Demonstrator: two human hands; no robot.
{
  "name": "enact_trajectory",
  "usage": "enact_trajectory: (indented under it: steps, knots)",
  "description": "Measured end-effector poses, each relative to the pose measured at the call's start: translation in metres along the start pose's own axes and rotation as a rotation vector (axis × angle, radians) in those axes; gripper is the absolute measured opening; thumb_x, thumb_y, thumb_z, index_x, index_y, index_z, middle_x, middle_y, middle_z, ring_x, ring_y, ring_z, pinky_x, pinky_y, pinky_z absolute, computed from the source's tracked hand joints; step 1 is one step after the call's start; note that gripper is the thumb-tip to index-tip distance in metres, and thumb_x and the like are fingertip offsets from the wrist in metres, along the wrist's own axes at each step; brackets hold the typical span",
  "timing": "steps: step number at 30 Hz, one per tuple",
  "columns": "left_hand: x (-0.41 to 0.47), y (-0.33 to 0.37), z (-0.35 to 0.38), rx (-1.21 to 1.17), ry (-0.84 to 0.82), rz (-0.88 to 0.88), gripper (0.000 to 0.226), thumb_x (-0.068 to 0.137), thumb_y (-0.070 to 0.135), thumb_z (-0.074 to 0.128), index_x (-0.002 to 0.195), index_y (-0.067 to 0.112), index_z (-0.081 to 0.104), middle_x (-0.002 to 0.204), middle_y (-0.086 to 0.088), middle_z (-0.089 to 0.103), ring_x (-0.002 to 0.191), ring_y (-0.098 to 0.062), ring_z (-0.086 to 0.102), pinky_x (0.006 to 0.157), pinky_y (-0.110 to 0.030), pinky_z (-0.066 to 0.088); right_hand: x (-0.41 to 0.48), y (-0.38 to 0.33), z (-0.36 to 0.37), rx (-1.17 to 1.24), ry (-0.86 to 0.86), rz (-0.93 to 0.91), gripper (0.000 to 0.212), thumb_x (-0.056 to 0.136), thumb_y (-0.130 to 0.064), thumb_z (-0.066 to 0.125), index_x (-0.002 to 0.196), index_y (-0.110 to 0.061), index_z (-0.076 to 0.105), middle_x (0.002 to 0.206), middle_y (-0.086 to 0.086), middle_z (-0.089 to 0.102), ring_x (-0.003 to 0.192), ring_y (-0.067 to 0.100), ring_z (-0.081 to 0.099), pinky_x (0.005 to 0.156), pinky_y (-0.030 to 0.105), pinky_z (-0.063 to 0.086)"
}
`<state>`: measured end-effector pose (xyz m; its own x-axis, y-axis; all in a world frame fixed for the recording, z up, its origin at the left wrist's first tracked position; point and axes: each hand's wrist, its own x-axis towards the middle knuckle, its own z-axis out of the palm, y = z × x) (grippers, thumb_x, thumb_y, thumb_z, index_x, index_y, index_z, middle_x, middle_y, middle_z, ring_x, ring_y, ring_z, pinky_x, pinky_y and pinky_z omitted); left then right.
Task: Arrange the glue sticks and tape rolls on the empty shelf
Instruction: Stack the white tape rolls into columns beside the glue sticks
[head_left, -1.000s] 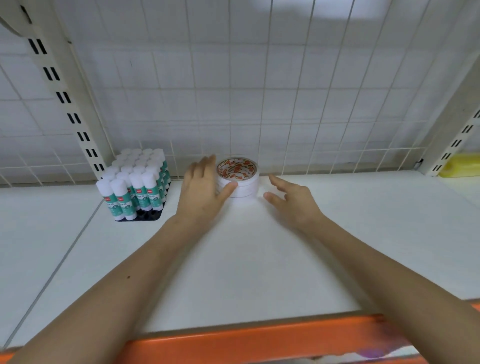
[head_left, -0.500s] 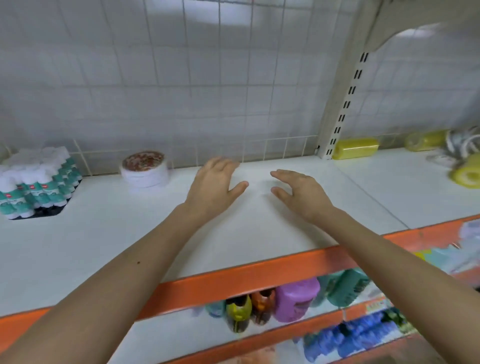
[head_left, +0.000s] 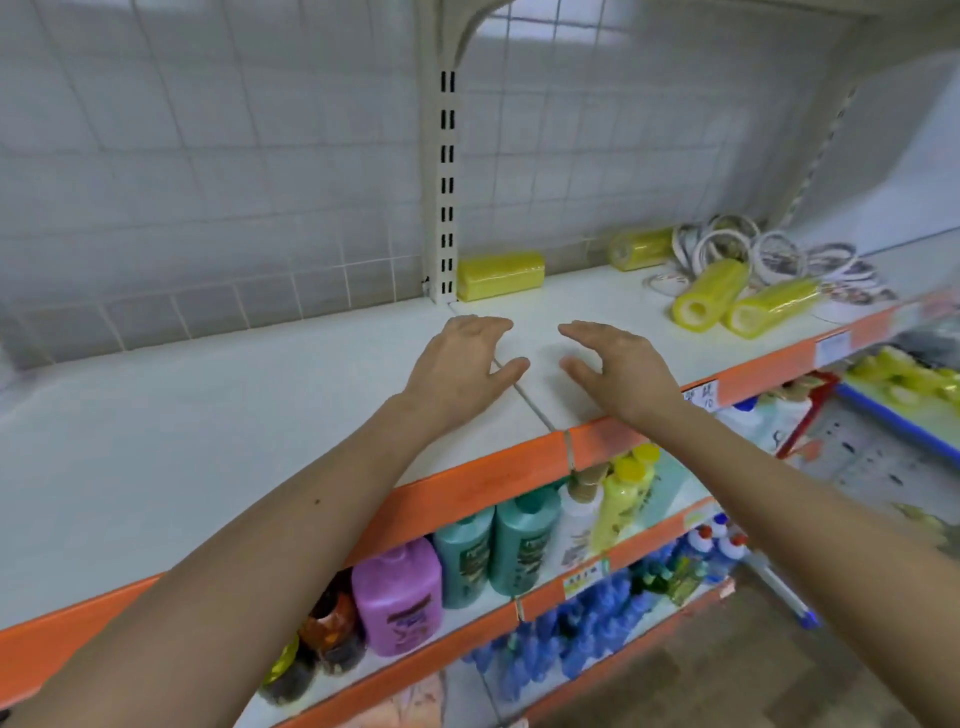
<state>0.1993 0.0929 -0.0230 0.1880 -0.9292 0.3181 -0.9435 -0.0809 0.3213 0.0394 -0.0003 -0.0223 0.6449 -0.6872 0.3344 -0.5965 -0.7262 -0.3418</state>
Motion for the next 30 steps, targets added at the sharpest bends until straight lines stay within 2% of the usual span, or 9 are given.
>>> enact_trajectory:
  steps: [4, 12, 15, 19, 24, 27, 30]
  knots:
    - [0.054, 0.03, 0.026, -0.032, -0.031, 0.04, 0.053, 0.092, 0.042, 0.046, 0.138, 0.016, 0.039, 0.144, 0.0, 0.041, 0.136, -0.019, 0.028, 0.109, -0.031, 0.026, 0.011, 0.052, -0.013, 0.007, 0.029, 0.067, 0.041, 0.091, -0.025, 0.053, 0.131, -0.022, 0.048, 0.141, 0.001, 0.044, 0.131, 0.017, 0.04, 0.108, 0.03, 0.032]
    - [0.182, 0.089, 0.073, -0.103, -0.04, 0.133, 0.051, 0.092, 0.04, 0.048, 0.136, 0.015, 0.041, 0.142, -0.003, 0.044, 0.133, -0.022, 0.033, 0.104, -0.031, 0.032, 0.063, 0.157, -0.061, -0.086, 0.131, 0.114, 0.04, 0.091, -0.024, 0.052, 0.13, -0.019, 0.049, 0.138, 0.001, 0.049, 0.127, 0.018, 0.044, 0.099, 0.026, 0.034]
    - [0.225, 0.113, 0.087, -0.133, -0.057, 0.18, 0.051, 0.091, 0.042, 0.05, 0.133, 0.013, 0.045, 0.137, -0.007, 0.049, 0.129, -0.025, 0.04, 0.102, -0.035, 0.036, 0.08, 0.191, -0.082, -0.088, 0.195, 0.165, 0.04, 0.09, -0.023, 0.053, 0.13, -0.018, 0.05, 0.136, 0.002, 0.05, 0.124, 0.021, 0.048, 0.097, 0.029, 0.036]
    - [0.27, 0.139, 0.111, -0.138, -0.068, 0.226, 0.056, 0.085, 0.05, 0.05, 0.127, 0.014, 0.052, 0.128, -0.008, 0.058, 0.12, -0.025, 0.05, 0.097, -0.036, 0.042, 0.091, 0.237, -0.096, -0.065, 0.186, 0.206, 0.038, 0.09, -0.021, 0.054, 0.127, -0.017, 0.052, 0.133, 0.004, 0.053, 0.121, 0.022, 0.049, 0.098, 0.029, 0.036]
    - [0.316, 0.17, 0.135, -0.108, -0.034, 0.2, 0.058, 0.078, 0.051, 0.043, 0.12, 0.013, 0.056, 0.117, -0.011, 0.062, 0.108, -0.029, 0.056, 0.089, -0.037, 0.044, 0.112, 0.302, -0.106, -0.051, 0.171, 0.214, 0.038, 0.089, -0.02, 0.055, 0.127, -0.014, 0.053, 0.134, 0.006, 0.052, 0.124, 0.021, 0.048, 0.1, 0.026, 0.033]
    - [0.341, 0.182, 0.151, -0.061, -0.036, 0.138, 0.049, 0.087, 0.039, 0.054, 0.127, 0.012, 0.049, 0.125, -0.013, 0.057, 0.116, -0.031, 0.052, 0.095, -0.036, 0.041, 0.131, 0.339, -0.109, -0.034, 0.118, 0.204, 0.034, 0.09, -0.018, 0.052, 0.123, -0.009, 0.055, 0.131, 0.011, 0.054, 0.118, 0.025, 0.05, 0.095, 0.026, 0.034]
    - [0.359, 0.193, 0.162, -0.018, -0.044, 0.081, 0.048, 0.087, 0.03, 0.057, 0.13, 0.012, 0.047, 0.128, -0.015, 0.055, 0.117, -0.03, 0.051, 0.095, -0.032, 0.038, 0.147, 0.373, -0.114, -0.023, 0.077, 0.178, 0.038, 0.089, -0.017, 0.052, 0.127, -0.016, 0.052, 0.133, 0.006, 0.052, 0.119, 0.023, 0.049, 0.097, 0.028, 0.036]
